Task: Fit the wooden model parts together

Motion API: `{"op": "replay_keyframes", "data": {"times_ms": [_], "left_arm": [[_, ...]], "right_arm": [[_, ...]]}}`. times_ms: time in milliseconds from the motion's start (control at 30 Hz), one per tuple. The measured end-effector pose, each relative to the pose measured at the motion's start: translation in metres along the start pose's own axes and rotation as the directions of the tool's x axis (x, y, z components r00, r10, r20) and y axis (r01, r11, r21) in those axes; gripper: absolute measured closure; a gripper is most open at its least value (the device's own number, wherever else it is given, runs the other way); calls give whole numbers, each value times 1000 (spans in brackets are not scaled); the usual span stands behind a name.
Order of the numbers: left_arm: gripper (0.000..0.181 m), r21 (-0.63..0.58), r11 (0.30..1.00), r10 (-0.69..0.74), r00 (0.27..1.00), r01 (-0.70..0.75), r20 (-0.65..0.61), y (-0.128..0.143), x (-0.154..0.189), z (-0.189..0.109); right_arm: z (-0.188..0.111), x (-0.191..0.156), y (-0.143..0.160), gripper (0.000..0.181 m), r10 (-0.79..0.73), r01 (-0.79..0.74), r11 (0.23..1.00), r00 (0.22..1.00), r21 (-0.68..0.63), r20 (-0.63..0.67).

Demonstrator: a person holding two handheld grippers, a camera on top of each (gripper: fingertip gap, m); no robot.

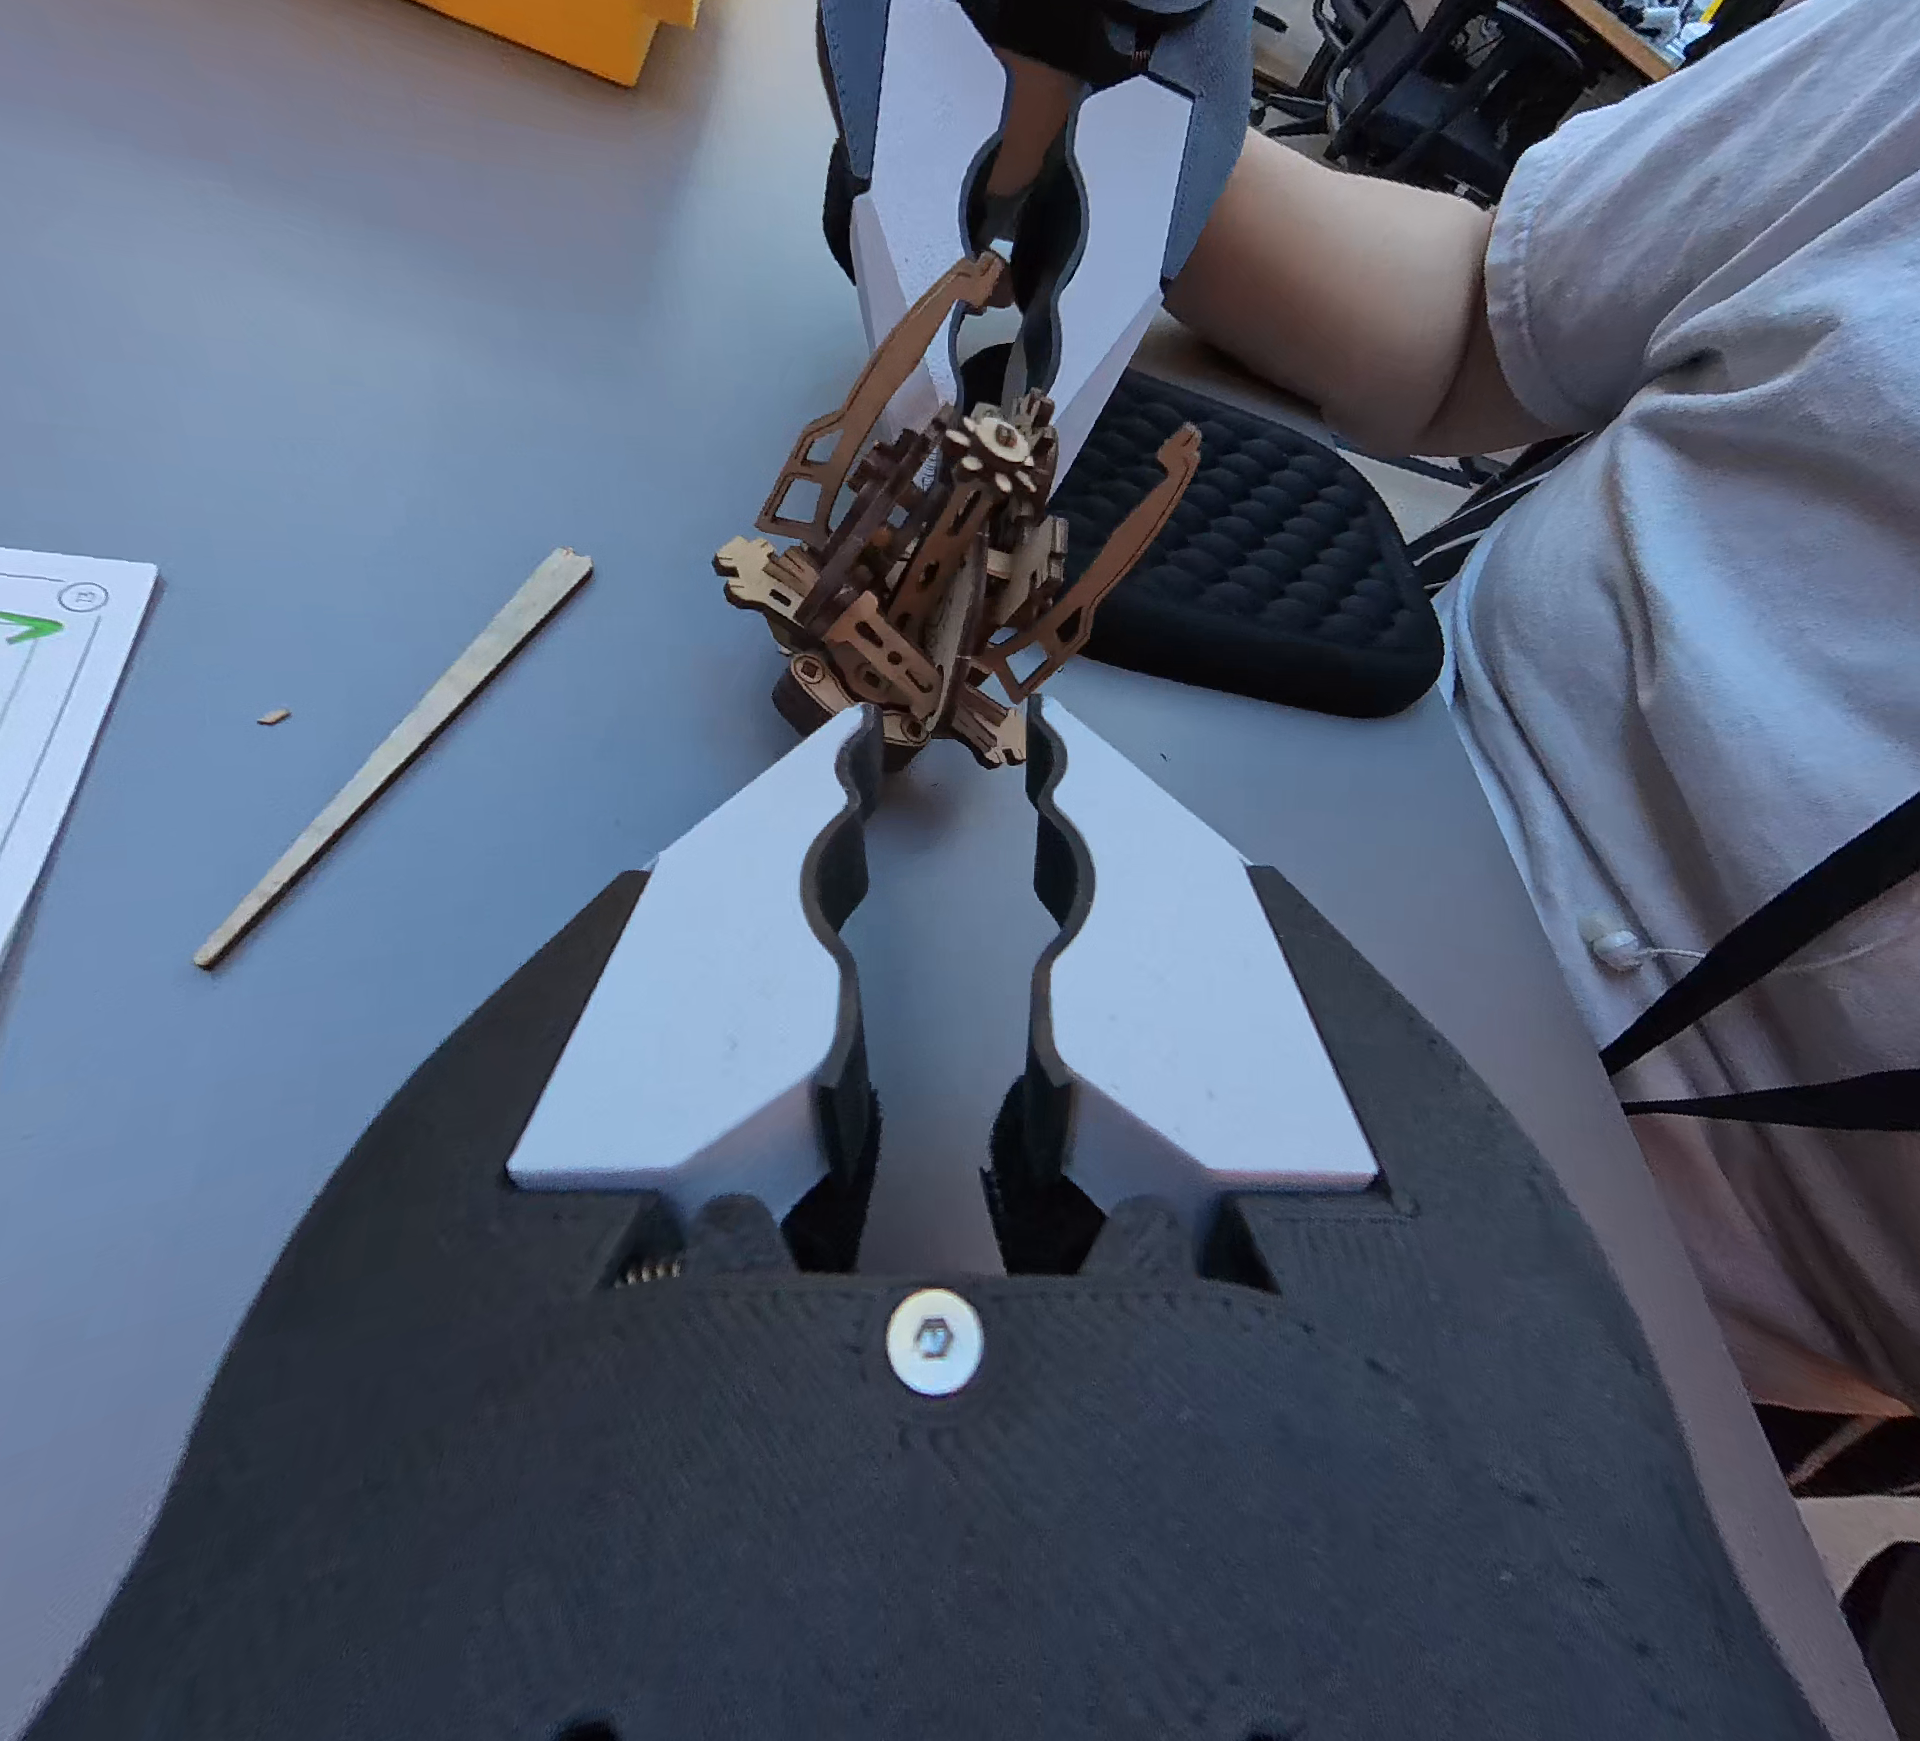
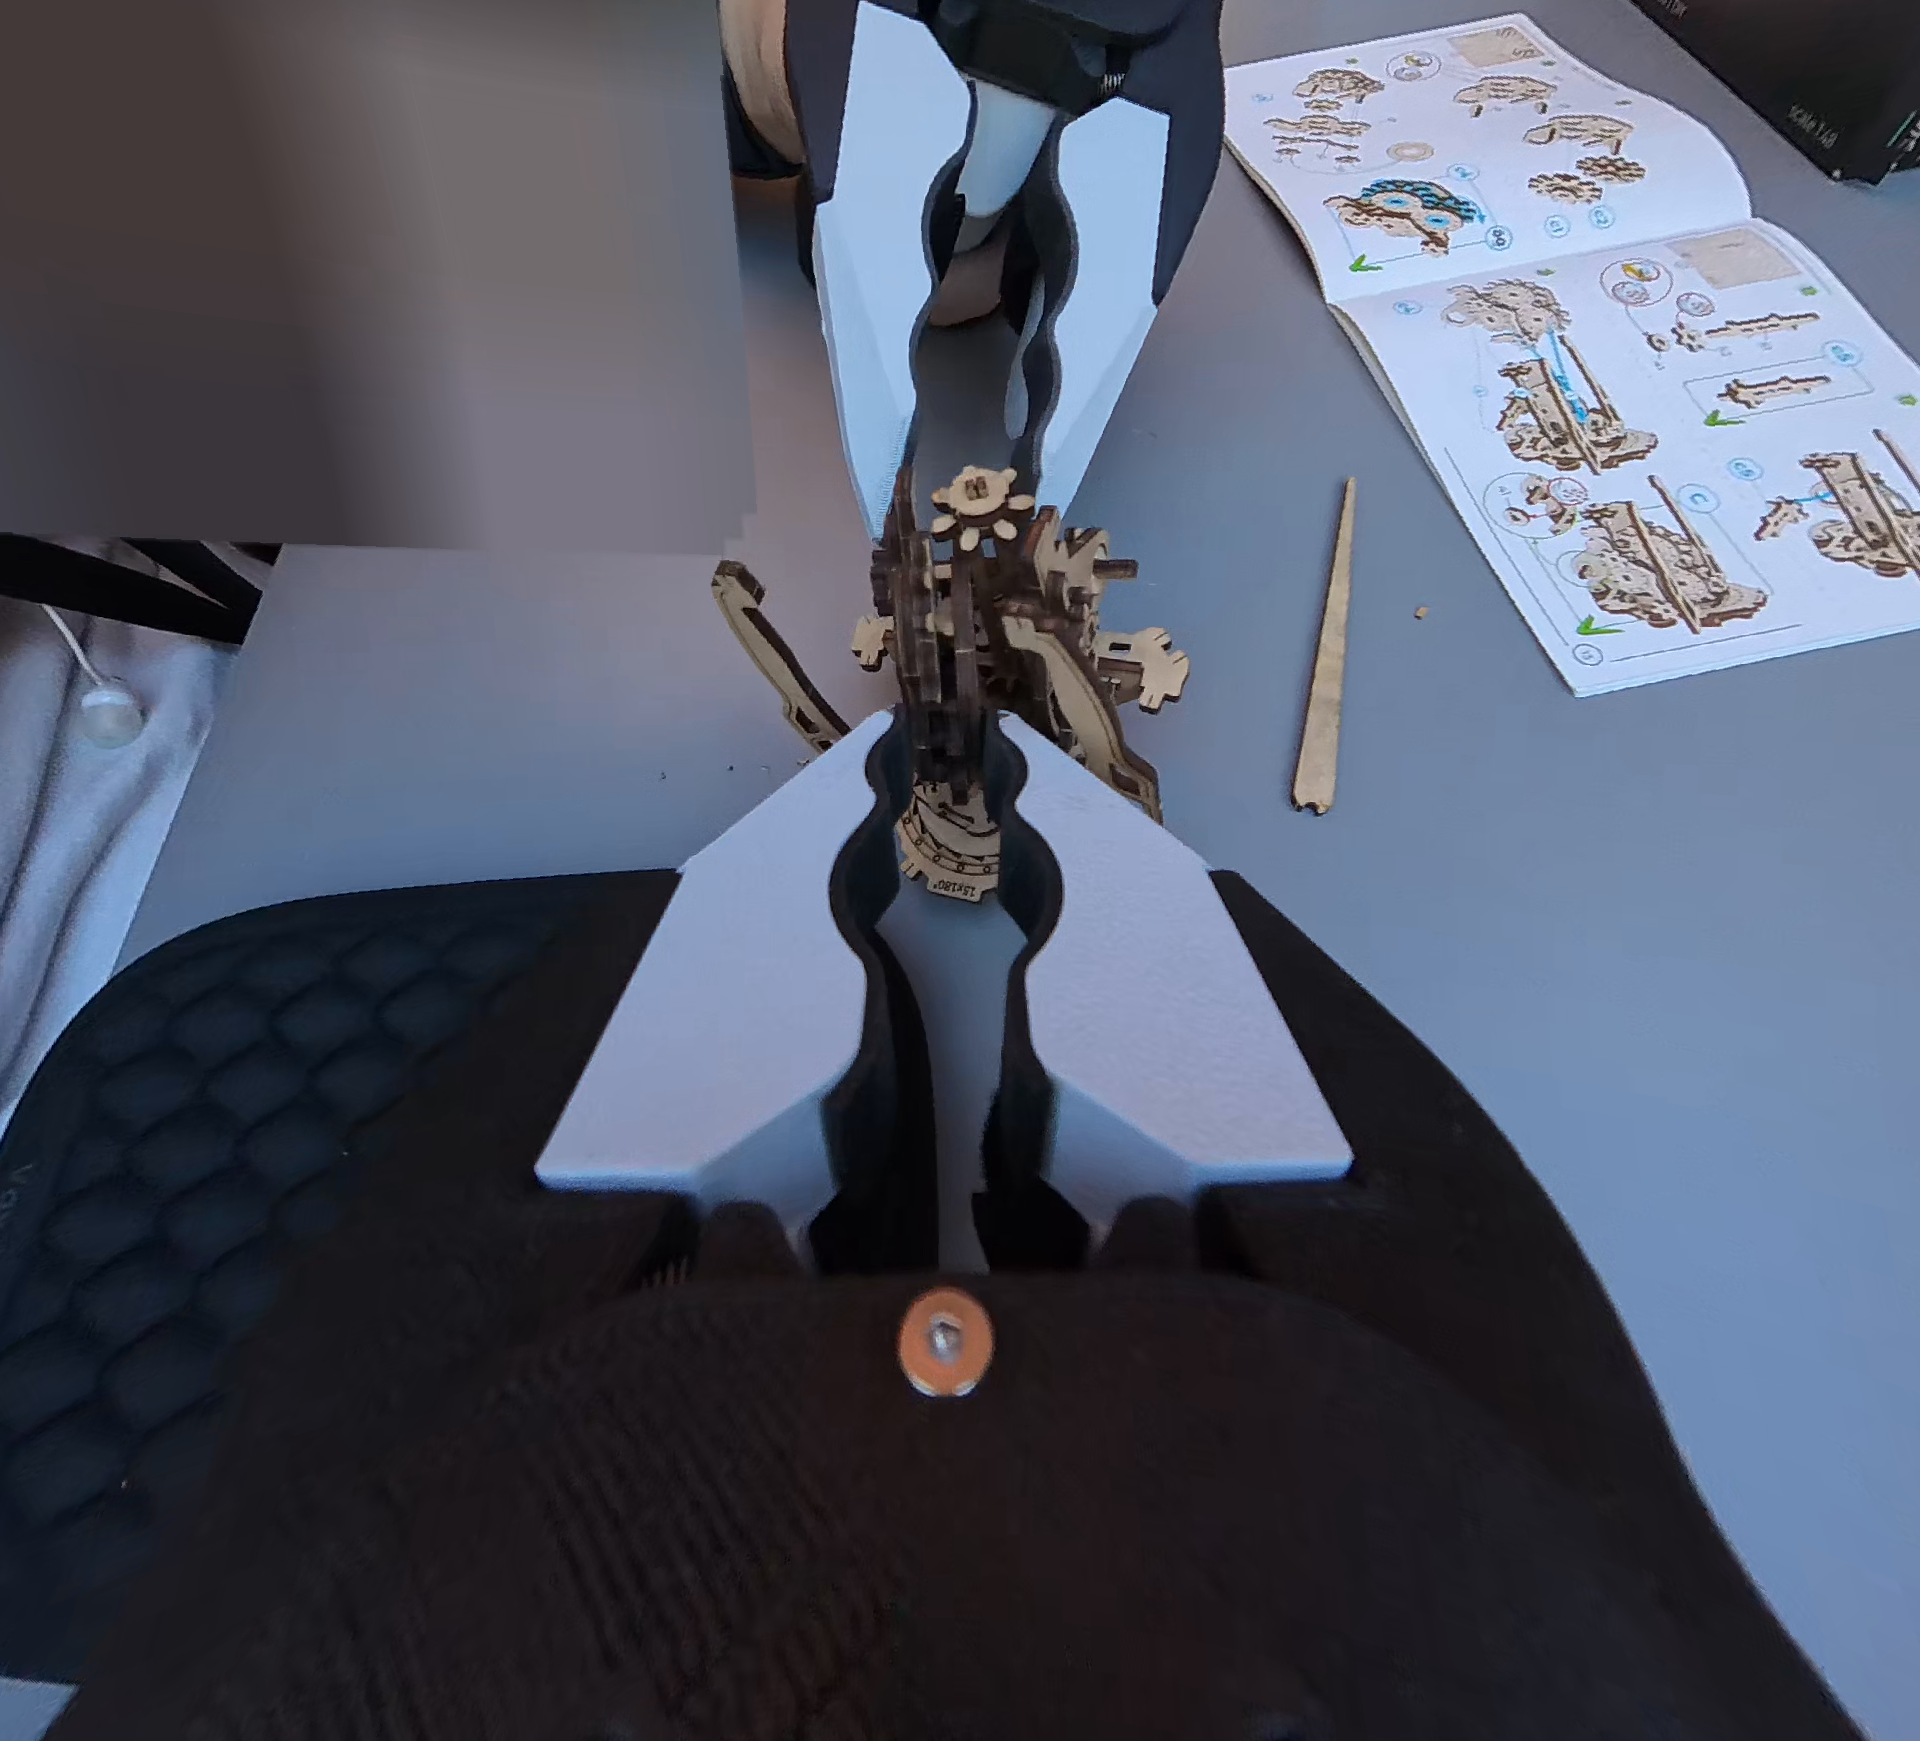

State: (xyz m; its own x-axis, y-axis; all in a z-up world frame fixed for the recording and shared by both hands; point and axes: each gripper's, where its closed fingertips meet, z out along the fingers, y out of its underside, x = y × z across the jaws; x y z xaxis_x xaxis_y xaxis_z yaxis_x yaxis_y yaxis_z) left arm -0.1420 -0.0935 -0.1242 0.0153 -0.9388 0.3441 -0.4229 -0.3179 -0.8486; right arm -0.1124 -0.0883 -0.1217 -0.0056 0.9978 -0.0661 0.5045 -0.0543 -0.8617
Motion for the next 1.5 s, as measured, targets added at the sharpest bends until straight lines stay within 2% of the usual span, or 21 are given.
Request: {"op": "replay_keyframes", "data": {"times_ms": [200, 267, 333, 400, 567, 633, 733, 900, 967, 1100, 1233, 1500], "left_arm": [[133, -35, 999, -13, 999, 14, 29, 7, -7, -4], [131, -34, 999, 2, 999, 0, 39, 6, -10, -4], [136, -37, 998, 52, 996, -50, 70, 4, -17, -6], [142, -79, 987, 149, 976, -138, 157, 5, -34, -10], [113, -226, 933, 321, 931, -279, 176, 23, -36, -3], [124, -230, 923, 353, 916, -308, 192, 19, -40, 0], [129, -191, 928, 347, 927, -319, 142, 10, -34, 9], [138, -238, 912, 367, 923, -333, 116, 13, -34, 21], [148, -226, 909, 381, 917, -349, 117, 10, -32, 24], [148, -206, 912, 385, 913, -354, 138, 7, -30, 24], [149, -159, 945, 307, 941, -285, 142, 3, -24, 22], [149, -140, 977, 182, 971, -161, 153, 4, -24, 23]], "right_arm": [[-1, 0, 1, 170, -33, 33, 999, 999, 17, 0], [-2, 1, 1, 170, -16, 16, 1000, 1000, 25, 10], [-3, 2, 1, 170, 0, -1, 999, 1000, 32, 24], [-3, 3, 2, 170, 16, -17, 999, 999, 38, 37], [-4, 3, 2, 170, 41, -44, 998, 997, 43, 66], [-4, 3, 2, 170, 47, -50, 998, 996, 44, 77], [-4, 4, 2, 170, 58, -63, 997, 994, 46, 93], [-5, 6, 3, 170, 72, -78, 995, 991, 57, 110], [-6, 7, 3, 170, 78, -85, 995, 991, 61, 107], [-9, 8, 4, 170, 93, -101, 992, 989, 69, 114], [-13, 7, -2, 170, 82, -94, 991, 990, 97, 116], [-18, 5, -3, 170, 63, -77, 990, 991, 114, 121]]}}
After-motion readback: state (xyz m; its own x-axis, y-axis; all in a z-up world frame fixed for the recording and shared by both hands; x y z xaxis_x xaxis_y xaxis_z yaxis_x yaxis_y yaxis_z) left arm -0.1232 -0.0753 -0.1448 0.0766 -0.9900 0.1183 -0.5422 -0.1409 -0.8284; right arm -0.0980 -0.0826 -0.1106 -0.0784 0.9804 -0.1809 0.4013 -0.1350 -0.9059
